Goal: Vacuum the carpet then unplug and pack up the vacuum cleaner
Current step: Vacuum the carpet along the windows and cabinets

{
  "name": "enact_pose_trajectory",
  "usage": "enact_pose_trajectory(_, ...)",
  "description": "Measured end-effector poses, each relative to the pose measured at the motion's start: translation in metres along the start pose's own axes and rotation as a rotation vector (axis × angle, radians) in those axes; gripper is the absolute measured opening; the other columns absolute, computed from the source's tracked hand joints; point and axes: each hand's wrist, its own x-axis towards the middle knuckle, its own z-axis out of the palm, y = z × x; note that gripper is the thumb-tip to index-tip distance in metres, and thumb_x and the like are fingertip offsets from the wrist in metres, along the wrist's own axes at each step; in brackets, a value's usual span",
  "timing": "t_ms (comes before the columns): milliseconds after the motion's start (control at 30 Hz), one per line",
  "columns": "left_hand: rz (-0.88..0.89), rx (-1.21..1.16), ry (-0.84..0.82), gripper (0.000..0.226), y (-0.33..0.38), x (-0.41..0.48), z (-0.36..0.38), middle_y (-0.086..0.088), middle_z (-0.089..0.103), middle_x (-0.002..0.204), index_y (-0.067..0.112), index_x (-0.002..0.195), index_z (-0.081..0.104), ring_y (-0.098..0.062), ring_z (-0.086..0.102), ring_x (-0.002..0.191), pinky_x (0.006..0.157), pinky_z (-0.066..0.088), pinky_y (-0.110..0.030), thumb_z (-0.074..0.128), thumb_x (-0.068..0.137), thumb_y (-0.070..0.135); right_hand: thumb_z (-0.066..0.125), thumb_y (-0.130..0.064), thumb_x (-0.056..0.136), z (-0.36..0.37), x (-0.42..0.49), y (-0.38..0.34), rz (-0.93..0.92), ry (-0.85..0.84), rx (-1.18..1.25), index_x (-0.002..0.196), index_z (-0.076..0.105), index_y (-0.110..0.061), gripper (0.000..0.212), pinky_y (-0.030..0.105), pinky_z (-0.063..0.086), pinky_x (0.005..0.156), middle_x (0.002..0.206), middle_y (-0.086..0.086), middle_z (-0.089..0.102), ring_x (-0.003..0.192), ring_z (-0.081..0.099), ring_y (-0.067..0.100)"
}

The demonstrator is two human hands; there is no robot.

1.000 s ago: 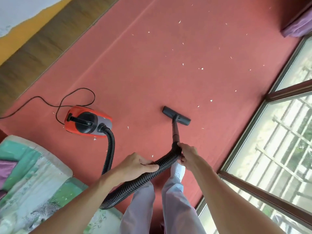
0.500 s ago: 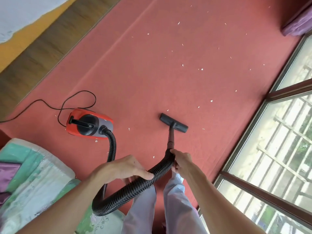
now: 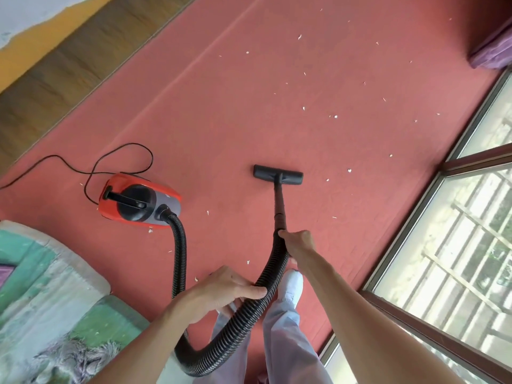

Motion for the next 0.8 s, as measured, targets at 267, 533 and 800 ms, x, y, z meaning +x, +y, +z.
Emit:
enact_pose_trajectory(267, -0.055, 0.048, -0.119, 0.041, -0.003, -0.016, -0.027, -0.014, 0.077, 0.103, 0.006, 0.100, 0.079, -0.023, 0.072, 0.091, 0.087, 0.058, -0.044, 0.080, 0.080, 0.041, 0.066, -0.030, 0.082, 0.011, -0.021, 0.016, 0.077, -0.035, 0.036, 0.071, 0.061, -0.007, 0.026, 0.035, 0.043, 0.061, 0.067, 0.008, 0.060, 0.062, 0.057, 0.026)
enact_pose_trajectory(533, 0.099, -0.059, 0.062, 0.023, 0.009, 0.004, -0.015, 0.000, 0.080, 0.090, 0.028, 0.094, 0.082, -0.010, 0.075, 0.080, 0.065, 0.058, -0.021, 0.075, 0.083, 0.047, 0.062, -0.030, 0.086, 0.002, -0.002, -0.027, -0.028, 0.100, -0.003, 0.074, 0.058, -0.008, 0.025, 0.027, 0.039, 0.051, 0.066, 0.004, 0.054, 0.062, 0.053, 0.024)
enact_pose_trajectory(800, 0.053, 0.014, -0.127, 0.041, 0.004, -0.003, -0.016, -0.006, 0.079, 0.096, 0.018, 0.092, 0.083, -0.025, 0.073, 0.092, 0.071, 0.058, -0.030, 0.081, 0.072, 0.054, 0.067, -0.023, 0.088, -0.023, -0.024, 0.002, 0.131, -0.084, 0.115, 0.079, 0.059, -0.004, 0.022, 0.027, 0.037, 0.047, 0.062, 0.008, 0.049, 0.049, 0.044, 0.018)
